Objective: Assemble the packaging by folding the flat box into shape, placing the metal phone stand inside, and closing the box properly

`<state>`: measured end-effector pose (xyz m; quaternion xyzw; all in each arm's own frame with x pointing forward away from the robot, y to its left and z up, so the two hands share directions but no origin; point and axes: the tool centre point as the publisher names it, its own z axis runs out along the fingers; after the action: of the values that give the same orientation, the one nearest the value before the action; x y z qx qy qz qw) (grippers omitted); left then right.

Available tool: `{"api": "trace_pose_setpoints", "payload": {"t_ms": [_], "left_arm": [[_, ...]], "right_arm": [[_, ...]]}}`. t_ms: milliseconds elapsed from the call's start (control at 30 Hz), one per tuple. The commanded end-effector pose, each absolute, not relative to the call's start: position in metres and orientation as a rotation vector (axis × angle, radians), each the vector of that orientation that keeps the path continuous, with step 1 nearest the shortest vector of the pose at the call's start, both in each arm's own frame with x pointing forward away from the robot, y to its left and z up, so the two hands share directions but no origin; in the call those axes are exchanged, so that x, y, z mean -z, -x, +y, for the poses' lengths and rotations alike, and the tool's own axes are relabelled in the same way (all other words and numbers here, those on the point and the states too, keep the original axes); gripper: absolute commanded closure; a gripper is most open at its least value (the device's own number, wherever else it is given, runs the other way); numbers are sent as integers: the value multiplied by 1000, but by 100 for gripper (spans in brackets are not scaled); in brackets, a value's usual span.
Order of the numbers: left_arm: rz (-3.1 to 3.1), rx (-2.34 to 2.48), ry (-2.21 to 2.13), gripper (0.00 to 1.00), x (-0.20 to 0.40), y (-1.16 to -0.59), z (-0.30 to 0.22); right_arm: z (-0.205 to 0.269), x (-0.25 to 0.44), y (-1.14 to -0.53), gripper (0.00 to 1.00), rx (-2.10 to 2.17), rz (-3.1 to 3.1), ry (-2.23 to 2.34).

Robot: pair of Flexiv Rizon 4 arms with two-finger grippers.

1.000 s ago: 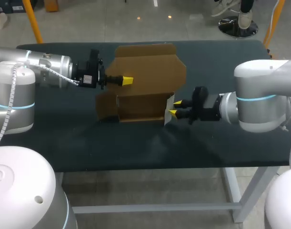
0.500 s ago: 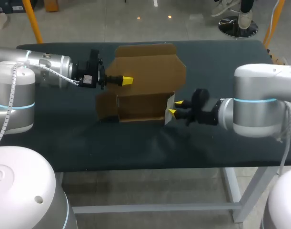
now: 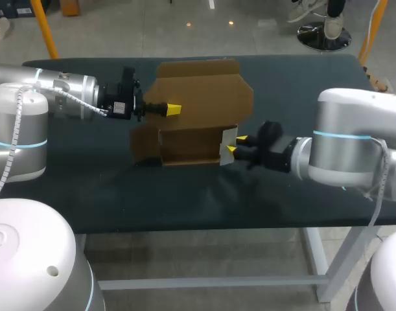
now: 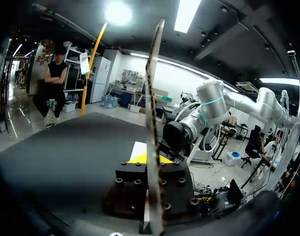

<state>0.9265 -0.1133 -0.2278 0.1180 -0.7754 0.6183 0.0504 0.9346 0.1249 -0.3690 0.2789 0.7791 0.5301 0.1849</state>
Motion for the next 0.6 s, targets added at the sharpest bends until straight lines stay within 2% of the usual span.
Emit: {"api": "trace_pose_setpoints", "payload": {"t_ms": [33, 600], "left_arm": [[-2361, -1880, -359, 100, 231, -927, -114], [-2361, -1880, -359, 100, 231, -927, -114]], "right_arm": [[132, 375, -937, 56, -1455, 2106, -838], [135, 376, -942, 56, -1398, 2010, -956]]}}
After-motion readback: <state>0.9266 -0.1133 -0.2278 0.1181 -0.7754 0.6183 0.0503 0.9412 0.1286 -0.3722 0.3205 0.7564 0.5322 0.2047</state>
